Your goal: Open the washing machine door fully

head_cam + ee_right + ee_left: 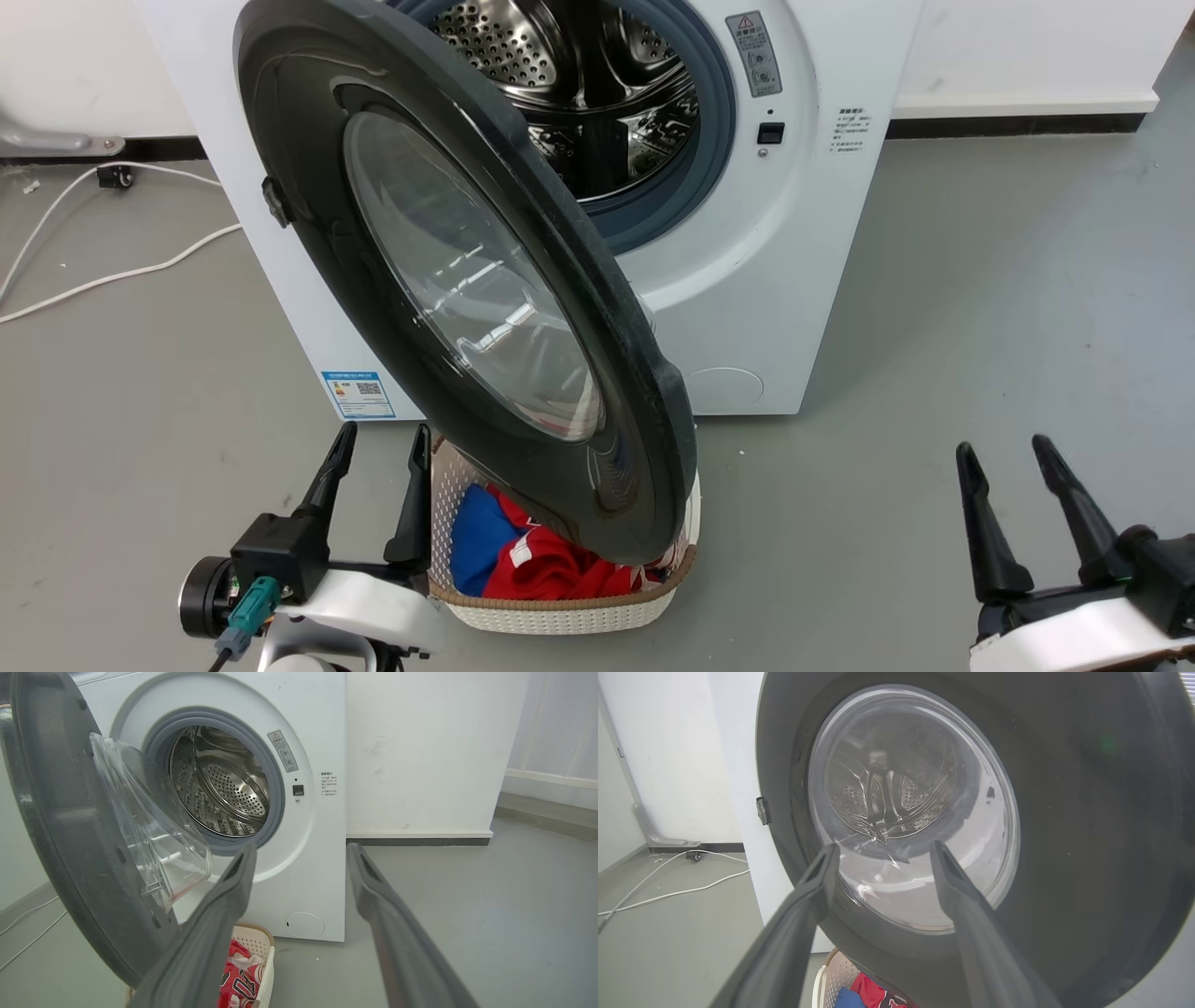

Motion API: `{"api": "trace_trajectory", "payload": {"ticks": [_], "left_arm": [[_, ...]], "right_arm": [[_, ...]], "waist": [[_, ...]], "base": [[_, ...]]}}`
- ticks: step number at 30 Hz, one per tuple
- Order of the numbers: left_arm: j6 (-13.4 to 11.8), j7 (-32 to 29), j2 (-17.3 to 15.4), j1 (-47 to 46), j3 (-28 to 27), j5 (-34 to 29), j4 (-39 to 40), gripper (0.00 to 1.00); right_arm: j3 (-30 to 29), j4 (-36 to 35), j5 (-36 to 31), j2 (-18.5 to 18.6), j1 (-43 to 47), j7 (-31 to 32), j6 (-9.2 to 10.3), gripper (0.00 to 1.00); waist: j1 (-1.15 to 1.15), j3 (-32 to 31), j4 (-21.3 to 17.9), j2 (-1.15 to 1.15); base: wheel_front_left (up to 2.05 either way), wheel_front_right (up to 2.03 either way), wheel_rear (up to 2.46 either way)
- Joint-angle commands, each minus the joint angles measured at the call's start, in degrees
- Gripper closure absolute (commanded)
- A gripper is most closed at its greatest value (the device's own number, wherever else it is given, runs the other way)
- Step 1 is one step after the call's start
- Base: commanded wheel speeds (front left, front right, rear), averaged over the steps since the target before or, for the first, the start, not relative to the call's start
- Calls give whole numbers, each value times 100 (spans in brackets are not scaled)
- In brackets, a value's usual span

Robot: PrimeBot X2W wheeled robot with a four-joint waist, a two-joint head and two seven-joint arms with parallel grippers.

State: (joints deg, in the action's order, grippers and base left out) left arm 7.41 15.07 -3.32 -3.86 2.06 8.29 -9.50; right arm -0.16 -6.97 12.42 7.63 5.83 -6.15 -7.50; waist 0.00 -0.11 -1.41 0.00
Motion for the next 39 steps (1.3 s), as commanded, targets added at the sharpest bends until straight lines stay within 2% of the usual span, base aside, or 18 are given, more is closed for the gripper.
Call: {"api": "trace_trajectory", "payload": {"ticks": [1, 11, 24, 25, 27, 33, 37, 38, 39], "left_arm": [[12, 15, -31, 29, -7, -34, -18, 0], [13, 15, -60, 51, 31, -21, -169, 0], [13, 15, -77, -7, 111, 113, -316, 0], [13, 15, -84, -22, 118, 136, -330, 53], [13, 15, -85, -48, 114, 170, -339, 100], [13, 15, -85, -131, 92, 240, -160, 100], [-4, 16, -42, -202, -50, 211, 335, 100], [-17, 16, -10, -337, -111, 190, 848, 100], [-17, 16, -10, -337, -111, 190, 848, 100]], "right_arm": [[-6, 81, -14, -23, 39, -50, 1, 0], [96, 508, -35, -61, -122, -201, 1, 0], [83, 681, 12, -83, -235, -275, 1, 0], [87, 688, 10, -77, -243, -286, 1, 0], [101, 704, 0, -61, -250, -300, 1, 0], [98, 777, -50, -46, -259, -307, 1, 0], [87, 803, -67, -27, -277, -318, 1, 0], [70, 824, -87, -5, -277, -312, 1, 0], [70, 824, -87, -5, -277, -312, 1, 0]], "waist": [[0, 0, -6, 0], [0, -27, -32, 0], [0, -25, -46, 0], [0, -25, -44, 0], [0, -25, -39, 0], [0, -19, -4, 0], [0, -8, 21, 0], [0, 3, 41, 0], [0, 3, 41, 0]], "base": [[0, 0, 0], [0, 0, 0], [0, 0, 0], [0, 0, 0], [0, 0, 0], [0, 0, 0], [0, 0, 0], [0, 0, 0], [0, 0, 0]]}}
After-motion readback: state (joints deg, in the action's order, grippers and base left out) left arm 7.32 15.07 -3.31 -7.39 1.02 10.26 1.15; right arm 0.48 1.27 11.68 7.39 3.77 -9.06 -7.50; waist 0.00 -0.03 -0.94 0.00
